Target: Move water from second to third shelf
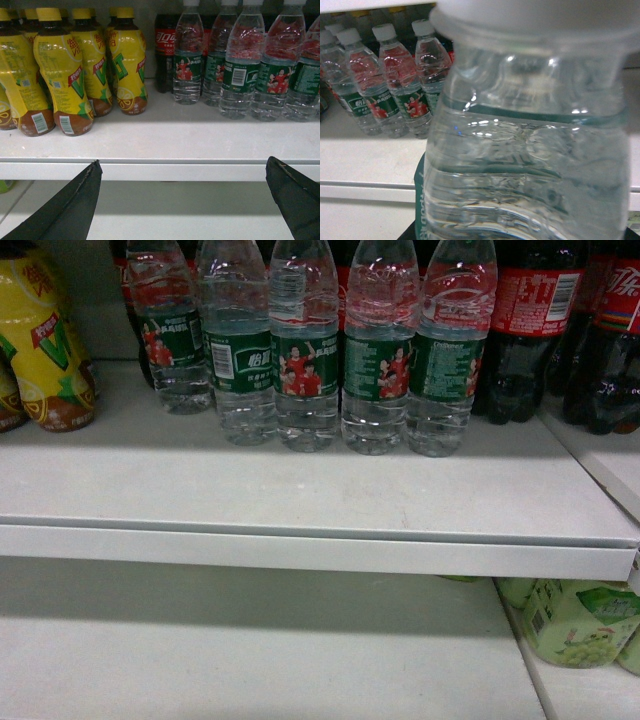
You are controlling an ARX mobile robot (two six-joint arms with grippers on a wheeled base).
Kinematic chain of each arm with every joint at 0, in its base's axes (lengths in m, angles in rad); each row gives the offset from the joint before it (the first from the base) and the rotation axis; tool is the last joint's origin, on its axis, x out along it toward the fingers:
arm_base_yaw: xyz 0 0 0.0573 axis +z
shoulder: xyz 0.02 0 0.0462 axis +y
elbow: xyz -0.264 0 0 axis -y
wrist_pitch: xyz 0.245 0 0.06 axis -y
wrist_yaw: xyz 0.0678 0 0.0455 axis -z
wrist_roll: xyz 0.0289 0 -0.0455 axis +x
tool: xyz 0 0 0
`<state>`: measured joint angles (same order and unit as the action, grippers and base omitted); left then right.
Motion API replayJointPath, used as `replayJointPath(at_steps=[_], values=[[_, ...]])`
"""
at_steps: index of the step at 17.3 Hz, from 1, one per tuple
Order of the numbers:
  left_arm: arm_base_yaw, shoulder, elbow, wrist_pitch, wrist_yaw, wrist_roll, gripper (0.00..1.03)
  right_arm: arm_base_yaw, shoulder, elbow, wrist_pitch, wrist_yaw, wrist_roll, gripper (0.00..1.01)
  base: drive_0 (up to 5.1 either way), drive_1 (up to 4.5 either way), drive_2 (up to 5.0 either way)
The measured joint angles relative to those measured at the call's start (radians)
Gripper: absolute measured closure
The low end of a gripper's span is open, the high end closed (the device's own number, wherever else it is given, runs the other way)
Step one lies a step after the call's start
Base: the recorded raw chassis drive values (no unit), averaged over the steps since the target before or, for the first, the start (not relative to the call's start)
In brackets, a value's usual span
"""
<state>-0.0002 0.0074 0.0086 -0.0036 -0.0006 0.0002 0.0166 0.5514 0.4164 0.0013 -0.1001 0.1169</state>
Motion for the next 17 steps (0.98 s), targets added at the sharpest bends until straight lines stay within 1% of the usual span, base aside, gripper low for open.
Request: replayJointPath(at_steps=[3,17], values=[[0.0,0.0,0.0,0.0,0.0,0.0,0.05,0.024,-0.013,0.005,-0.005,-0.002,0.002,0.59,0.0,0.0,0.0],[0.0,0.0,0.0,0.0,0.0,0.0,0.05,0.024,-0.017,0.005,0.006,-0.002,0.002,0.59,0.0,0.0,0.0]])
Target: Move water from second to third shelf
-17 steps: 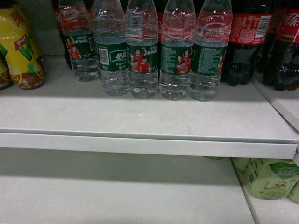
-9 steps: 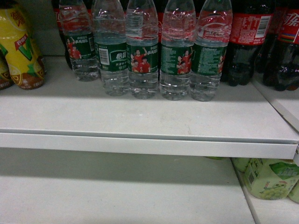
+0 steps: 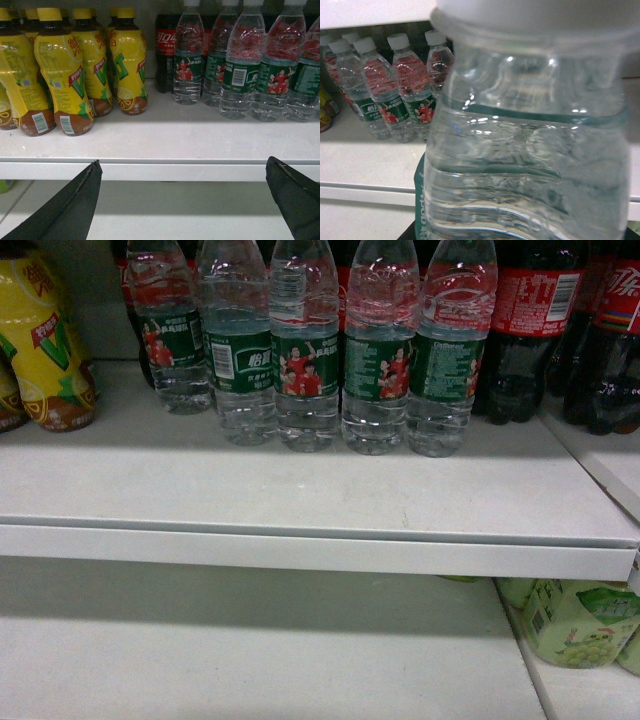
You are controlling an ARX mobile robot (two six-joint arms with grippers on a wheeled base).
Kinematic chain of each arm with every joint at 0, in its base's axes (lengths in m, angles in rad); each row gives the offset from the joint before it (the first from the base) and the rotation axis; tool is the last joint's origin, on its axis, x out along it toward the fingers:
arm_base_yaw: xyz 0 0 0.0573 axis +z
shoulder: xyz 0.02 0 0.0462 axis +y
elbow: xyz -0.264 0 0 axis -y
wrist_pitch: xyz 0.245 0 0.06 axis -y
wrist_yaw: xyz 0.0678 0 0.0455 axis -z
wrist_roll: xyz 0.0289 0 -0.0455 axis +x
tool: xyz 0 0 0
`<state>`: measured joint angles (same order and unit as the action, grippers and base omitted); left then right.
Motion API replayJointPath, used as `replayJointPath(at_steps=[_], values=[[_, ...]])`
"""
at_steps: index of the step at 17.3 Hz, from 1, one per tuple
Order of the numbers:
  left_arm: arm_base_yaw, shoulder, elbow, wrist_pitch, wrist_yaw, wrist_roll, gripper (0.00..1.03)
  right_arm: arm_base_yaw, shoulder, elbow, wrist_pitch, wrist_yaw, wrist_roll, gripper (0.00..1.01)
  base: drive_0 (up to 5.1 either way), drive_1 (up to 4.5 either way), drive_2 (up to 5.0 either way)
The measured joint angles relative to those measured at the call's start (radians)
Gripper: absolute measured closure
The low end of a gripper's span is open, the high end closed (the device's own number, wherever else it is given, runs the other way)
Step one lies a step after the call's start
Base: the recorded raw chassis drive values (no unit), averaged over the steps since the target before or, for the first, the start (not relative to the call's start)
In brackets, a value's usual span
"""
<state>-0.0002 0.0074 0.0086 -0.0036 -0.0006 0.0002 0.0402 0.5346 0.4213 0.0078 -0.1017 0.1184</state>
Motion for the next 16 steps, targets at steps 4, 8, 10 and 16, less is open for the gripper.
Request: replayJointPath(at_steps=[4,8,10,16], values=[[0.0,0.0,0.0,-0.002,0.0,0.0,0.05,0.0,0.0,0.0,-0.005,0.0,0.0,0.59,0.0,0.0,0.0],[0.0,0.0,0.0,-0.001,-0.002,0.0,0.05,0.0,0.0,0.0,-0.005,0.0,0.0,0.59,0.0,0.0,0.0],[0.0,0.0,0.0,-0.001,-0.002,0.0,0.05,0.0,0.0,0.0,-0.002,0.0,-0.004,0.59,0.0,0.0,0.0],[0.0,0.0,0.0,0.0,0.0,0.0,0.05,0.0,0.0,0.0,0.0,0.0,-0.007,0.59,0.0,0.0,0.0]])
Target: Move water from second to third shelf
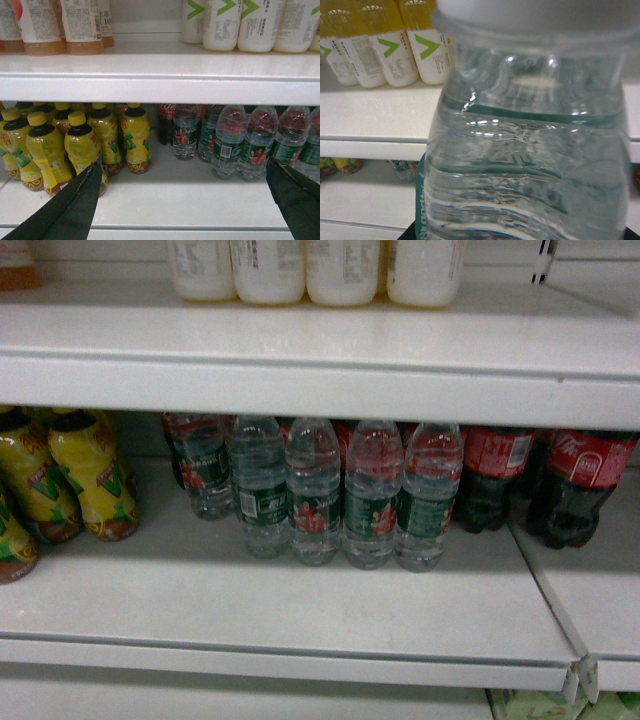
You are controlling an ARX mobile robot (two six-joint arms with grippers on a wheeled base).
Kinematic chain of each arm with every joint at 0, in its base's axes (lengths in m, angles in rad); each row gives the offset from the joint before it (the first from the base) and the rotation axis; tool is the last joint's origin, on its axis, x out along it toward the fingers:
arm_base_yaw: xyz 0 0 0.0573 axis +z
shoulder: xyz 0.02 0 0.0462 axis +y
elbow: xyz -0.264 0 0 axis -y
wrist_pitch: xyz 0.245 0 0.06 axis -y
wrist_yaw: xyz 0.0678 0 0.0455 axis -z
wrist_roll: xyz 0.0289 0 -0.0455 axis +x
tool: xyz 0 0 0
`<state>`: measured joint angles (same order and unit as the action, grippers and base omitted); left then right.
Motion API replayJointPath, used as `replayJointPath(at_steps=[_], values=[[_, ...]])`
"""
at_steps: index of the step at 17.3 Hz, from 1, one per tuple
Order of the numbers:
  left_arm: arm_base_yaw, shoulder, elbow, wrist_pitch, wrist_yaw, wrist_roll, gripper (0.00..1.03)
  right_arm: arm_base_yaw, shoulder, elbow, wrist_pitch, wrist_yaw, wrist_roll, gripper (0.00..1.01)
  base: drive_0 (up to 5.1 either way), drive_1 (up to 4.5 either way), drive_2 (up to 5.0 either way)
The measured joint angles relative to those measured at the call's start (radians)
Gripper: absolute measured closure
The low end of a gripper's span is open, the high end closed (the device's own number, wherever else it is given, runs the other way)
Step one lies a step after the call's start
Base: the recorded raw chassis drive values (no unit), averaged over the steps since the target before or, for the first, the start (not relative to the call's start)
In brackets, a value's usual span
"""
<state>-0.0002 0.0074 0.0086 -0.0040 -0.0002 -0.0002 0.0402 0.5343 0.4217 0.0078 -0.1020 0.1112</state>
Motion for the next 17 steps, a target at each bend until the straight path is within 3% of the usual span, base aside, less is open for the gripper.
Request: replayJointPath(at_steps=[17], values=[[0.0,0.0,0.0,0.0,0.0,0.0,0.05,0.0,0.0,0.007,0.001,0.0,0.0,0.59,0.0,0.0,0.0]])
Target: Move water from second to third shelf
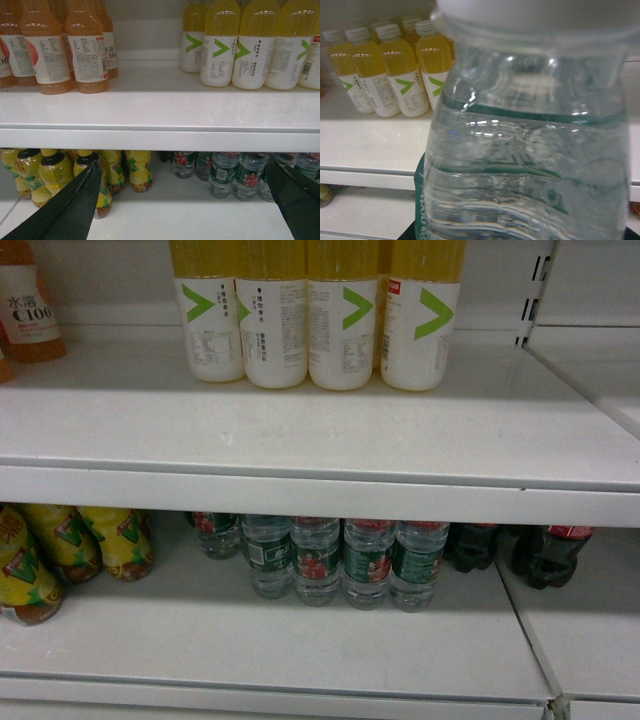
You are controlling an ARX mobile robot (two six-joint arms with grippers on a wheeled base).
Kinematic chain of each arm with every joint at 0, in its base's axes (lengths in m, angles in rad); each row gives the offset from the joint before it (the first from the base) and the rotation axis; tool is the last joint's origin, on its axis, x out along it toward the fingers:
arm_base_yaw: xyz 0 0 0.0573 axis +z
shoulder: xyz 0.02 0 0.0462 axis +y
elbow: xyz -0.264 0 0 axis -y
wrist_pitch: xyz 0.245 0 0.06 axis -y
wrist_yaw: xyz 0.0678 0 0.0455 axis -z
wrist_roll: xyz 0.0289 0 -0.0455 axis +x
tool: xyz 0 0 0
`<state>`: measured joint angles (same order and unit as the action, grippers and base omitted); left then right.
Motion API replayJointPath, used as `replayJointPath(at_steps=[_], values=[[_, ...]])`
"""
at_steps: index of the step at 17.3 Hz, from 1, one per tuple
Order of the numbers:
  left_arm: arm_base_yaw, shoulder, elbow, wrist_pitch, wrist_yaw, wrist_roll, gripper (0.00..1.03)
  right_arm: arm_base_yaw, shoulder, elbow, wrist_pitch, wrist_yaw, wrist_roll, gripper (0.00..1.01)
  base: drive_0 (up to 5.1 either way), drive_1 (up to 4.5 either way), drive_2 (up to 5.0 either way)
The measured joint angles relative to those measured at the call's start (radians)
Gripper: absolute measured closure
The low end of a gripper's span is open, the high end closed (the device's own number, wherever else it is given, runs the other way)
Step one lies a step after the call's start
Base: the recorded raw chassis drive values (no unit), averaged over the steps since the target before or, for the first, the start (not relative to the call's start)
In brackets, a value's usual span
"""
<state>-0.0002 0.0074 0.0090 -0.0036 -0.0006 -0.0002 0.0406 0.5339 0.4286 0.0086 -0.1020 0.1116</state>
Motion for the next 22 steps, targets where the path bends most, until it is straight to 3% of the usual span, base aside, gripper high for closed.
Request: replayJointPath(at_steps=[22], values=[[0.0,0.0,0.0,0.0,0.0,0.0,0.05,0.0,0.0,0.0,-0.003,0.001,0.0,0.59,-4.1,2.17,2.2]])
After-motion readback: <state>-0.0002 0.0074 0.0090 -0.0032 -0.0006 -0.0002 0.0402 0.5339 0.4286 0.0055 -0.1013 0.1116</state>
